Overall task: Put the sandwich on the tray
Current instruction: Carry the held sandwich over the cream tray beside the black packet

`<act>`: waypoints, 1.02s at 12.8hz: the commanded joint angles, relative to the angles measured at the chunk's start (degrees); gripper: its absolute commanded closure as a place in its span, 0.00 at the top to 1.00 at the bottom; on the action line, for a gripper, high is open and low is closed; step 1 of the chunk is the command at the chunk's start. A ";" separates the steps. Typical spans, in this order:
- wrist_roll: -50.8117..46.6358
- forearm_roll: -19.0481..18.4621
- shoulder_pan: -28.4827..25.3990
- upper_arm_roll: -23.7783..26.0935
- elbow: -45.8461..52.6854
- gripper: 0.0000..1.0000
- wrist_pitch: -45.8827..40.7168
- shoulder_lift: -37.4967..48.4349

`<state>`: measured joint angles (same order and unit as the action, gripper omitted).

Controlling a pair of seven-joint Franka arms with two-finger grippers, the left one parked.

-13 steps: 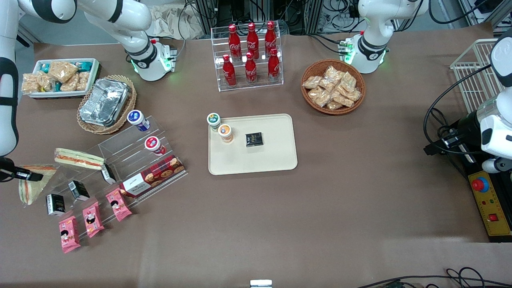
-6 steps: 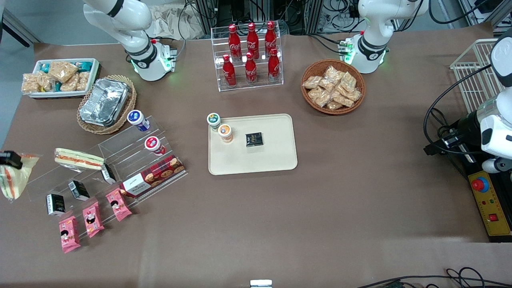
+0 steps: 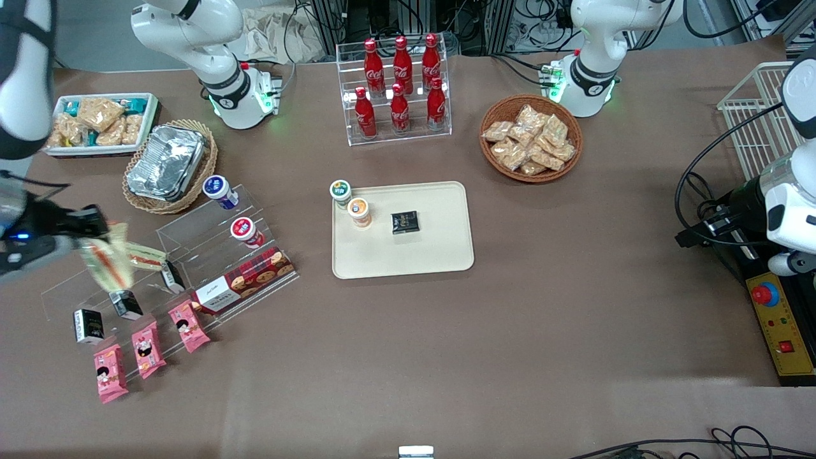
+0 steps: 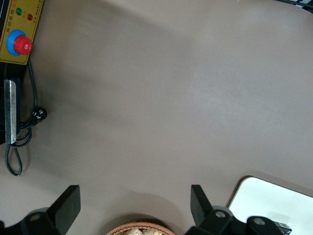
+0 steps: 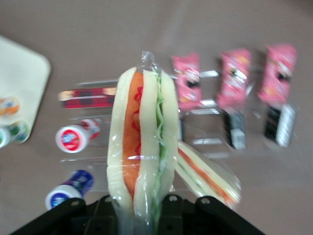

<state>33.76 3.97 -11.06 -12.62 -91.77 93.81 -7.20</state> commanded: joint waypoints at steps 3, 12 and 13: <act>3.06 0.69 -17.55 -0.65 -0.69 0.05 0.05 0.79; 11.48 0.34 -37.35 -0.74 -0.95 0.05 18.66 -14.92; 12.63 0.34 -38.23 -0.74 -0.95 0.05 21.48 -17.47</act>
<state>42.40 4.06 -47.50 -12.39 -93.67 111.09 -20.28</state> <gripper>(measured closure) 0.806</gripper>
